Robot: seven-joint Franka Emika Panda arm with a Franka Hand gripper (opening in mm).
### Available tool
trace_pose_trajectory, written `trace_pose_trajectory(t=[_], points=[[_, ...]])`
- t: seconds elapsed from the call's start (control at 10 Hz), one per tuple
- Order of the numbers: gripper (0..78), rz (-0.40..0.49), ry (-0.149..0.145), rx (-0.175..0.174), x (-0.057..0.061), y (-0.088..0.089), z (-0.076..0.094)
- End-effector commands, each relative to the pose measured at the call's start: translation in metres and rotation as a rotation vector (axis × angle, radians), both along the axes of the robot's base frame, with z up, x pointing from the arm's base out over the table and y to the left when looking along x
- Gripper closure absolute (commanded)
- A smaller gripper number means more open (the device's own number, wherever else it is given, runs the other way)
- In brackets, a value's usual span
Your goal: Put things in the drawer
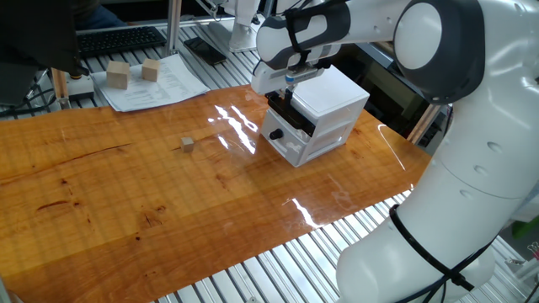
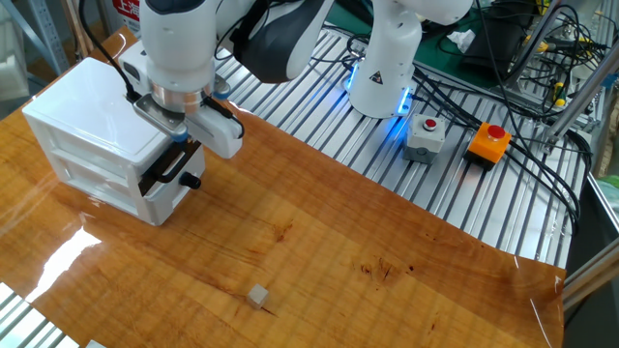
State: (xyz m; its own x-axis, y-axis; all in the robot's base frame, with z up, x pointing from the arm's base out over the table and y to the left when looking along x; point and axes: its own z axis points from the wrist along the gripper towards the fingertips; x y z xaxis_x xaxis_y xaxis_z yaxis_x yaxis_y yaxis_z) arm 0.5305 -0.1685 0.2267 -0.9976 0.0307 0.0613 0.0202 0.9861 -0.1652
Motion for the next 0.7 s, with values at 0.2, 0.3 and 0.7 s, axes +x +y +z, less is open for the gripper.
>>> trace_pose_trajectory(t=[0.2, 0.3, 0.7], points=[[0.1, -0.003, -0.004, 0.003, 0.0007, -0.0004, 0.0014], [0.1, -0.003, -0.004, 0.003, 0.0007, -0.0004, 0.0014], [0.1, -0.003, -0.004, 0.003, 0.0007, -0.0004, 0.0014]])
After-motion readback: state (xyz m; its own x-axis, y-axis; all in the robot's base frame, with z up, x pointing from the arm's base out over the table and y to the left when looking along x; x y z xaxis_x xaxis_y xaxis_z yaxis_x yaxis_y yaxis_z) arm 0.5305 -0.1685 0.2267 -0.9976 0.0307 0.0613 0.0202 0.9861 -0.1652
